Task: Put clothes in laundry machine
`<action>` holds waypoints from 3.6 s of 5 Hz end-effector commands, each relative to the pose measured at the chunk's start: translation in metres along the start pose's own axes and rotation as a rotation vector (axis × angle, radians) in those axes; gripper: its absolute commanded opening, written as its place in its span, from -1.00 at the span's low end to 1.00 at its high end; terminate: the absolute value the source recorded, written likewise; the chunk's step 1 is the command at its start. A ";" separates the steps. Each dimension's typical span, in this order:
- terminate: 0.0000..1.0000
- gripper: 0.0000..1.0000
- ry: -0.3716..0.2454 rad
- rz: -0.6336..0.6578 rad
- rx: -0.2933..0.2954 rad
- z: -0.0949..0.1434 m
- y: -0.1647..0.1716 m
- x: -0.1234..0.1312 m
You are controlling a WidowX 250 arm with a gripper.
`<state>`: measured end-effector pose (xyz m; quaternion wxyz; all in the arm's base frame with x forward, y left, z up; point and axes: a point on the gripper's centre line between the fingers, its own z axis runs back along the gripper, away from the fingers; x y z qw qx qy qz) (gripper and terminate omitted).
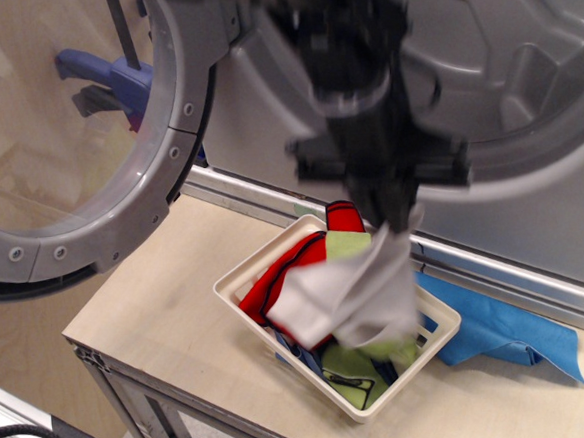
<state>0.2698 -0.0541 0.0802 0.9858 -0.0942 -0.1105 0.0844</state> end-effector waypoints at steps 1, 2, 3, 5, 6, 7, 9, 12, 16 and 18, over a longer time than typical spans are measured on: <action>-1.00 -1.00 -0.346 -0.078 -0.070 0.050 -0.029 0.051; -1.00 -1.00 -0.418 -0.064 -0.088 0.057 -0.038 0.079; -1.00 -1.00 -0.518 -0.083 -0.086 0.065 -0.050 0.097; -1.00 -1.00 -0.582 -0.057 -0.026 0.050 -0.037 0.132; -1.00 -1.00 -0.593 -0.073 0.014 0.039 -0.030 0.135; -1.00 -1.00 -0.599 -0.087 0.047 0.027 -0.025 0.138; -1.00 1.00 -0.601 -0.044 0.103 0.016 -0.016 0.149; -1.00 1.00 -0.579 -0.089 0.027 0.036 -0.005 0.085; -1.00 1.00 -0.348 -0.053 -0.128 0.087 -0.007 0.026; 1.00 1.00 -0.348 -0.053 -0.128 0.087 -0.007 0.026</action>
